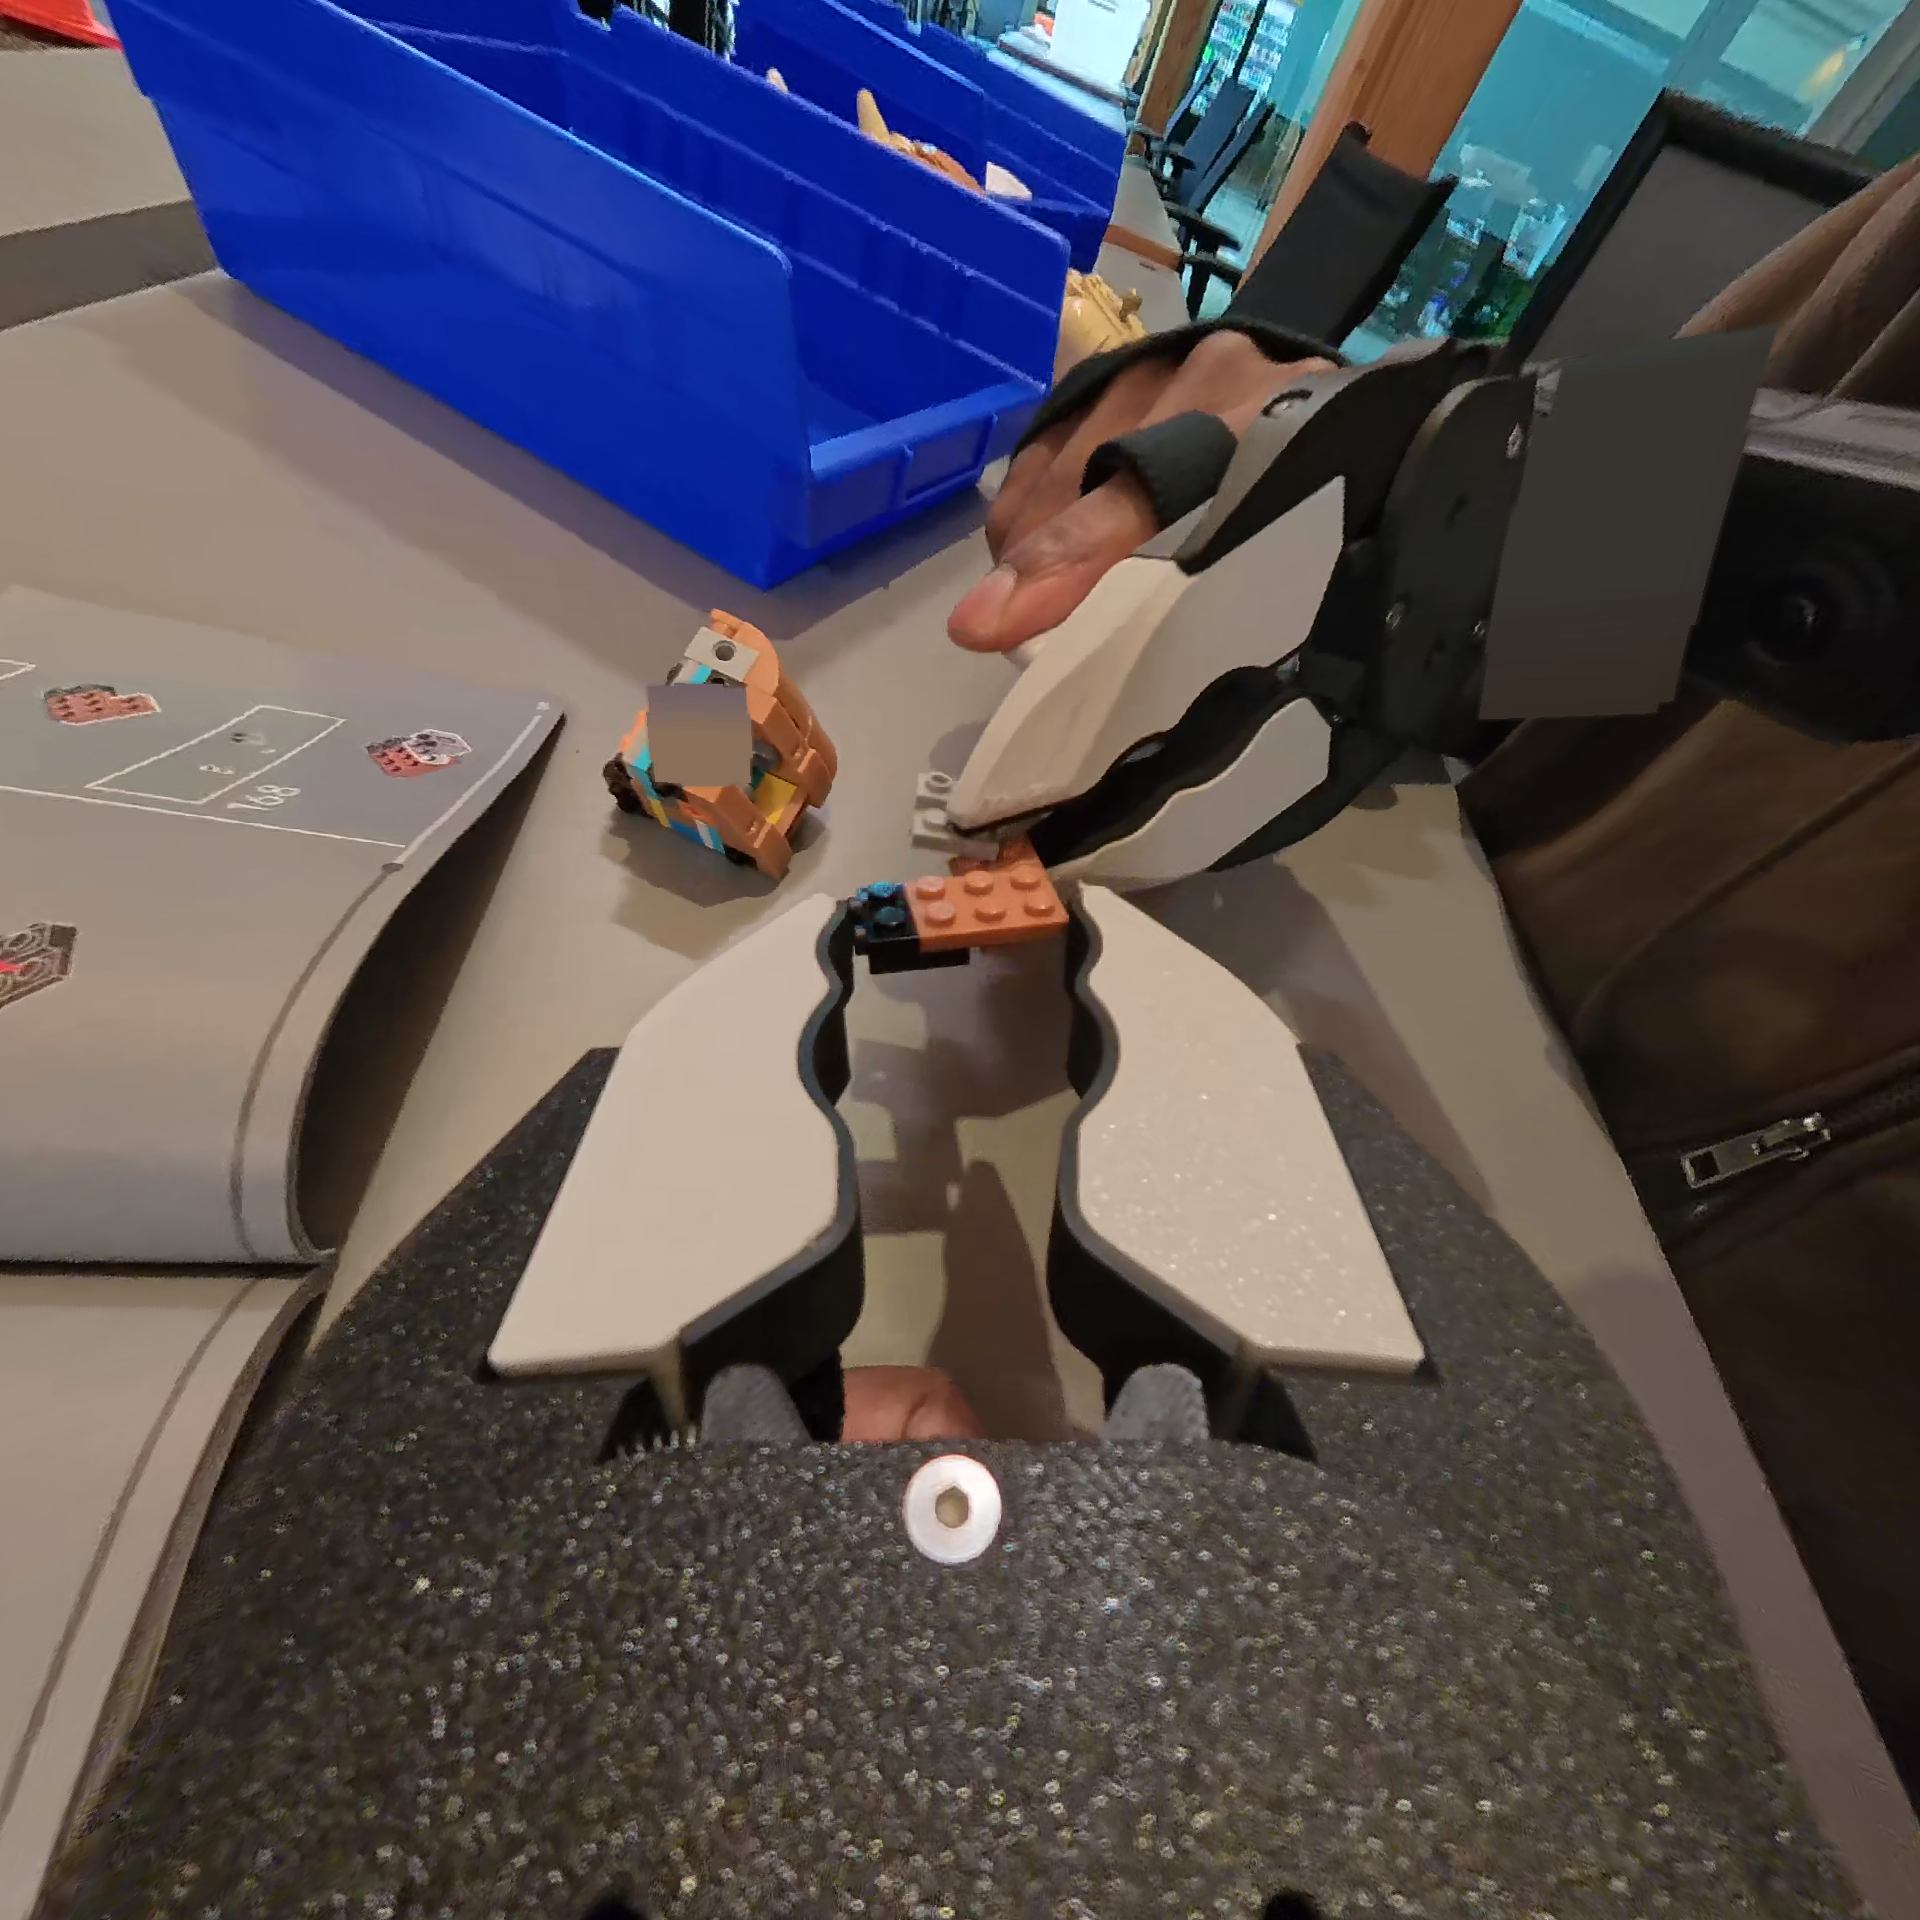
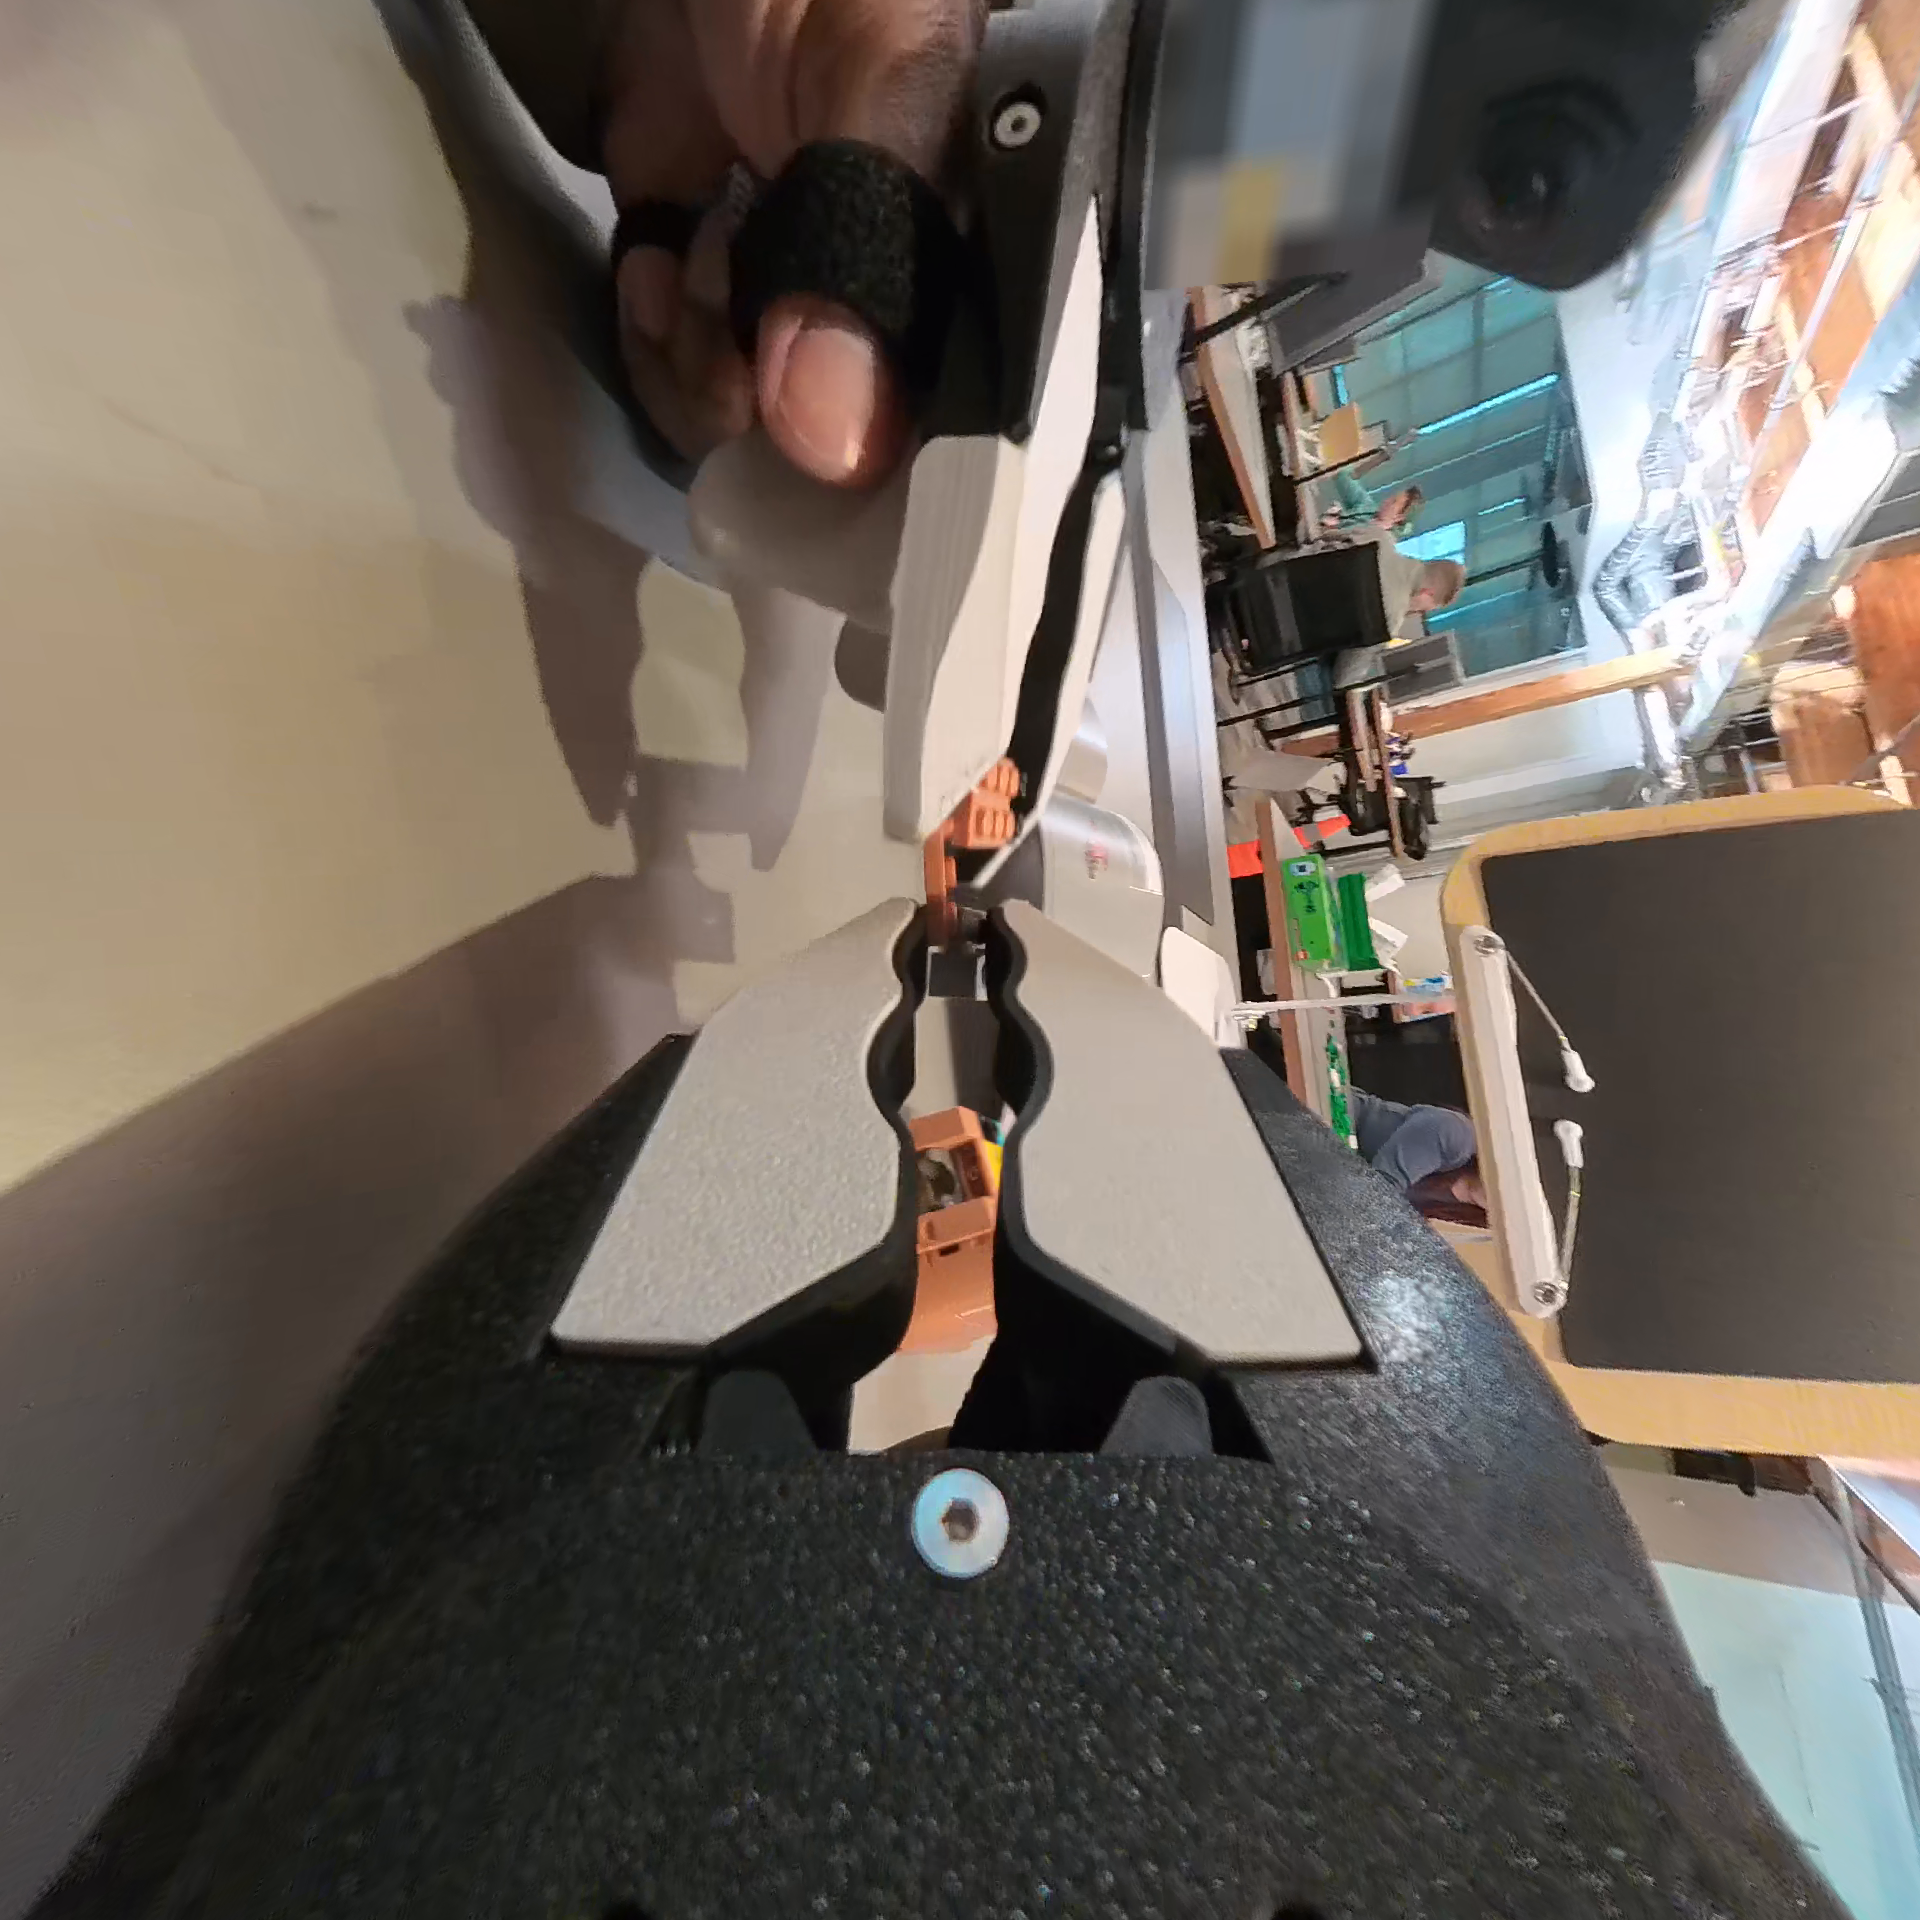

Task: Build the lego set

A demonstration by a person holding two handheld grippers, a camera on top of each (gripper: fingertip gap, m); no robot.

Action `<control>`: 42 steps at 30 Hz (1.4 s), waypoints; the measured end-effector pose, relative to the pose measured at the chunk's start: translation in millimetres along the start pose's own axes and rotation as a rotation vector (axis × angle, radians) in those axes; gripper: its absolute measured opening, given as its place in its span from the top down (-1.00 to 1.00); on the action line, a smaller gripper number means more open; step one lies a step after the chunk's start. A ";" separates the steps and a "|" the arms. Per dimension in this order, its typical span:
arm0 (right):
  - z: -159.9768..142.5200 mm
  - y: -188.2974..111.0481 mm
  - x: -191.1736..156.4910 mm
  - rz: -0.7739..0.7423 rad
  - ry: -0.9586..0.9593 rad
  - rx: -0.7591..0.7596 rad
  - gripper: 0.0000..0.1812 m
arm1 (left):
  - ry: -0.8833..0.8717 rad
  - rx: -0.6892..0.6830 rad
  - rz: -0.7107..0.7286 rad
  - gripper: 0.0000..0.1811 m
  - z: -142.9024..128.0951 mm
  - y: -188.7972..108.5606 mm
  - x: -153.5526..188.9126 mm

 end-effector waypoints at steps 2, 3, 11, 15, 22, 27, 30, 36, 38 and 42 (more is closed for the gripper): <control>0.7 -1.0 2.7 -0.027 -0.005 0.007 0.89 | -0.035 0.032 -0.019 0.57 2.7 -2.2 -0.5; 1.2 -1.4 3.9 -0.041 -0.007 0.010 0.89 | -0.052 0.048 -0.030 0.57 3.7 -2.3 -0.5; 6.6 -2.7 8.4 -0.116 -0.015 0.026 0.89 | -0.121 0.114 -0.077 0.57 9.3 0.3 2.6; 7.4 -3.3 10.1 -0.139 -0.018 0.023 0.89 | -0.124 0.123 -0.076 0.57 10.2 1.2 3.3; 7.6 -3.7 10.2 -0.145 -0.020 0.030 0.89 | -0.112 0.123 -0.069 0.56 10.6 1.8 4.2; 9.2 -3.8 9.0 -0.145 -0.029 0.039 0.89 | -0.065 0.101 -0.060 0.56 10.2 -0.3 6.0; 10.4 -4.4 9.1 -0.148 -0.035 0.047 0.89 | -0.050 0.096 -0.062 0.56 10.8 -1.3 7.4; 11.2 -4.6 6.9 -0.136 -0.058 0.047 0.89 | -0.037 0.062 -0.055 0.57 8.0 -0.1 8.0; 11.5 -5.0 6.7 -0.132 -0.059 0.049 0.88 | -0.030 0.051 -0.052 0.57 7.4 0.1 8.1; 12.6 -6.2 8.0 -0.131 -0.039 0.063 0.87 | -0.019 0.018 -0.053 0.57 4.4 1.8 9.4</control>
Point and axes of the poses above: each gripper's, where its closed fingertips meet, y out along the fingers, z out of its top, x = y × z across the jaws, the point moved 5 cm from there along -y, back along the fingers
